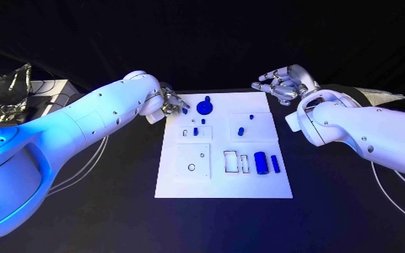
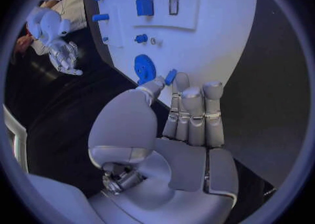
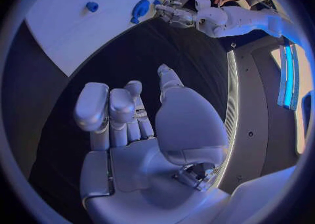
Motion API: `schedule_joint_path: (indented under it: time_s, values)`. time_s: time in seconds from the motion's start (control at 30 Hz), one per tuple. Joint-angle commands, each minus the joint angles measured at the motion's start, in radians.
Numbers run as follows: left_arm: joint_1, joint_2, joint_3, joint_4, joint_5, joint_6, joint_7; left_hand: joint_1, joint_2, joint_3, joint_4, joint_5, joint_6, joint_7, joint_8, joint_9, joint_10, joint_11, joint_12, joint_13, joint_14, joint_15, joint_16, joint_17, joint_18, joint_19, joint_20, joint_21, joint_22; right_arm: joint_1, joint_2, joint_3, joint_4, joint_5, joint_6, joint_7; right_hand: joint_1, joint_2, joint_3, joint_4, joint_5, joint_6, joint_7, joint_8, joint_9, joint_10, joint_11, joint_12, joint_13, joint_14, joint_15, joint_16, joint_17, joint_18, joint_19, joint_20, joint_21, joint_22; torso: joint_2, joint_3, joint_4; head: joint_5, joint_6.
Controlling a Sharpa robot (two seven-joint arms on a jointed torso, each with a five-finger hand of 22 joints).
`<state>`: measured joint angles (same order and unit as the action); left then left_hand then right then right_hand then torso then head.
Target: Assemble the parts on the task board
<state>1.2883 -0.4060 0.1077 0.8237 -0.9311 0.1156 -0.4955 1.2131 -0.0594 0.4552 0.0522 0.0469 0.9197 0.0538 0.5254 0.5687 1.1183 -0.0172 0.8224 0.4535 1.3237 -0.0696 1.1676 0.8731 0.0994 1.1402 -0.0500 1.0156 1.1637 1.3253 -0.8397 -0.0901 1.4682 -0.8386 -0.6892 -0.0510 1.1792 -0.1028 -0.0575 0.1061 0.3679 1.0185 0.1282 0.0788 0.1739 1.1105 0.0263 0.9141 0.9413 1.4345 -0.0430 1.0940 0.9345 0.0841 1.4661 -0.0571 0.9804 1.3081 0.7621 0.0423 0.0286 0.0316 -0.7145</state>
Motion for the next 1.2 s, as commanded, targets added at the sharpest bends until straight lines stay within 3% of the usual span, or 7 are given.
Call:
schedule_joint_path:
  time_s: [0.03, 0.33, 0.47, 0.67, 0.8, 0.9, 1.2]
  values:
    - [-0.003, 0.000, -0.002, 0.003, 0.017, 0.013, 0.005, 0.017, 0.009, 0.035, -0.021, 0.006, -0.004, -0.007, 0.007, 0.007, -0.001, -0.003, -0.005, -0.003, -0.003, -0.001, 0.005, 0.003, 0.005, 0.000, -0.003, 0.000, 0.003, 0.000, 0.001, 0.001, -0.001, -0.009, 0.012, -0.001, 0.001, 0.009, -0.002, -0.005, 0.004, 0.002, 0.003, -0.001, -0.001, -0.007, -0.001, 0.006, 0.001, 0.001, -0.008, 0.001, 0.001, 0.014, 0.031, -0.007, 0.003, 0.128, 0.000, -0.0004, -0.0001, 0.001, 0.000]
    - [-0.003, -0.008, -0.002, 0.017, 0.024, 0.013, 0.006, -0.017, 0.001, 0.141, -0.087, 0.018, -0.018, -0.005, 0.036, 0.032, 0.014, -0.005, -0.004, -0.010, -0.002, -0.002, 0.007, -0.001, 0.009, 0.000, -0.001, 0.005, 0.015, 0.000, 0.001, 0.001, -0.004, -0.009, 0.014, -0.002, 0.001, 0.010, -0.002, -0.006, 0.004, 0.002, 0.003, -0.002, -0.001, -0.005, -0.001, 0.012, 0.006, 0.001, -0.008, 0.002, 0.003, 0.014, 0.031, -0.007, 0.005, 0.128, 0.000, -0.0006, 0.0015, 0.002, -0.001]
    - [-0.004, -0.018, -0.002, 0.034, 0.029, 0.006, 0.006, -0.050, -0.023, 0.165, -0.095, 0.103, -0.002, -0.016, 0.060, 0.055, 0.034, -0.015, 0.001, -0.009, 0.012, -0.009, 0.018, 0.012, 0.007, 0.015, -0.006, 0.020, 0.027, 0.000, 0.001, 0.000, -0.006, -0.009, 0.016, -0.002, 0.001, 0.010, -0.002, -0.006, 0.004, 0.002, 0.003, -0.002, -0.001, -0.005, -0.001, 0.012, 0.006, 0.001, -0.008, 0.002, 0.003, 0.014, 0.031, -0.007, 0.005, 0.128, -0.002, -0.0008, 0.0018, 0.004, -0.003]
    - [-0.004, -0.049, -0.002, 0.088, 0.034, -0.015, -0.003, -0.088, -0.041, 0.195, -0.112, 0.167, 0.018, -0.028, 0.072, 0.095, 0.061, -0.026, 0.007, -0.004, 0.037, -0.019, 0.038, 0.046, -0.001, 0.047, -0.019, 0.054, 0.052, 0.000, -0.001, 0.000, -0.008, -0.008, 0.017, -0.001, 0.001, 0.010, -0.002, -0.006, 0.004, 0.002, 0.003, -0.002, -0.001, -0.005, -0.001, 0.012, 0.006, 0.001, -0.008, 0.002, 0.003, 0.014, 0.031, -0.007, 0.005, 0.128, -0.007, -0.0007, 0.0041, 0.007, -0.005]
    - [-0.003, -0.081, -0.002, 0.147, 0.036, -0.037, -0.015, -0.111, -0.055, 0.216, -0.129, 0.214, 0.041, -0.034, 0.053, 0.119, 0.087, -0.034, -0.006, -0.005, 0.059, -0.027, 0.046, 0.075, -0.009, 0.069, -0.031, 0.074, 0.067, 0.000, -0.004, 0.000, -0.009, -0.008, 0.017, -0.001, 0.001, 0.010, -0.002, -0.006, 0.004, 0.002, 0.003, -0.002, -0.001, -0.005, -0.001, 0.012, 0.006, 0.001, -0.008, 0.002, 0.003, 0.014, 0.031, -0.007, 0.005, 0.128, -0.014, -0.0007, 0.0081, 0.010, -0.010]
    - [-0.003, -0.111, -0.002, 0.200, 0.037, -0.060, -0.025, -0.121, -0.067, 0.218, -0.140, 0.287, 0.061, -0.038, 0.043, 0.128, 0.107, -0.040, -0.016, -0.006, 0.074, -0.032, 0.048, 0.091, -0.013, 0.091, -0.039, 0.096, 0.081, 0.000, -0.006, 0.000, -0.009, -0.007, 0.018, -0.002, 0.000, 0.009, -0.002, -0.006, 0.004, 0.002, 0.003, -0.002, -0.001, -0.006, -0.001, 0.014, 0.007, 0.001, -0.008, 0.002, 0.004, 0.013, 0.032, -0.007, 0.008, 0.129, -0.021, -0.0008, 0.0113, 0.009, -0.015]
    - [-0.004, -0.183, -0.007, 0.338, 0.024, -0.137, -0.053, -0.134, -0.070, 0.211, -0.166, 0.337, 0.103, -0.042, -0.025, 0.173, 0.142, -0.045, -0.061, 0.012, 0.086, -0.039, 0.026, 0.115, -0.016, 0.111, -0.047, 0.114, 0.097, 0.000, -0.010, 0.000, -0.010, -0.005, 0.021, -0.001, 0.000, 0.010, -0.002, -0.006, 0.004, 0.001, 0.003, -0.002, -0.001, -0.005, -0.001, 0.015, 0.008, 0.002, -0.008, 0.003, 0.005, 0.013, 0.032, -0.007, 0.010, 0.129, -0.037, -0.0011, 0.0175, 0.011, -0.030]
